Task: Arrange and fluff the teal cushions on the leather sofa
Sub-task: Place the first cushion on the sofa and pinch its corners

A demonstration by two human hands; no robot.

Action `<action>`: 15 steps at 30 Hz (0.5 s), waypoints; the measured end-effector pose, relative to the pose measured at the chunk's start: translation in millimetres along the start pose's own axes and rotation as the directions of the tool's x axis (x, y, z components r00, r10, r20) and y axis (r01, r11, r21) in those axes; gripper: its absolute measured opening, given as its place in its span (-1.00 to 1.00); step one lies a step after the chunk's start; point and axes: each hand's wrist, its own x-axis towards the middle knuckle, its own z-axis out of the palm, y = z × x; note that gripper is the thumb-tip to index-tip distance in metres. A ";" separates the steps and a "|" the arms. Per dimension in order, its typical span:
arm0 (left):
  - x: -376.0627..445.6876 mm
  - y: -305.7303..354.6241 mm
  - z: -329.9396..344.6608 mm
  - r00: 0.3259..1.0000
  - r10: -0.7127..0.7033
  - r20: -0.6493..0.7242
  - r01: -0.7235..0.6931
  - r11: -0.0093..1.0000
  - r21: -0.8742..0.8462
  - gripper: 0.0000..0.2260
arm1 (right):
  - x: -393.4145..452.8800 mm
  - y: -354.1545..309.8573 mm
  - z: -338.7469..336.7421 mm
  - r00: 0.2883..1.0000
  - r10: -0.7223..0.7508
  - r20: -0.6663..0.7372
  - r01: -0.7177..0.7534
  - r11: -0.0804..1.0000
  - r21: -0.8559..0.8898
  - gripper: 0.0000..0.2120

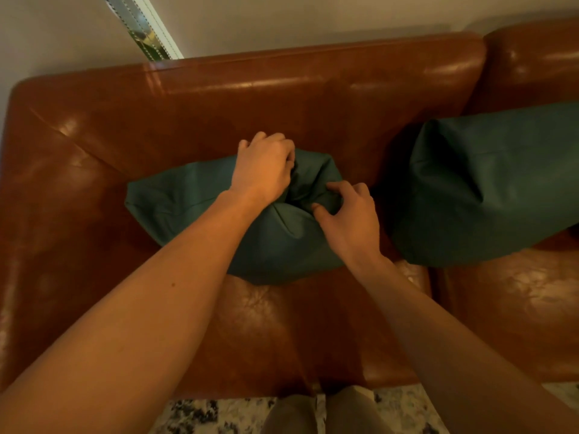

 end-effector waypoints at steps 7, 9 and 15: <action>2.4 -1.3 -1.5 0.969 0.187 0.160 -0.221 0.949 0.227 -0.69 | -0.8 -1.2 1.3 0.999 -0.030 0.021 0.030 1.000 0.001 -0.58; 6.6 -2.6 -1.2 0.973 0.182 0.140 -0.212 0.947 0.241 -0.79 | -3.1 -1.3 2.7 0.999 -0.042 0.020 0.042 0.999 0.013 -0.59; 16.4 -16.4 -2.8 0.988 0.063 0.143 -0.058 0.997 -0.042 -0.91 | -9.6 3.9 -0.4 1.000 -0.031 -0.001 0.031 0.998 0.050 -0.59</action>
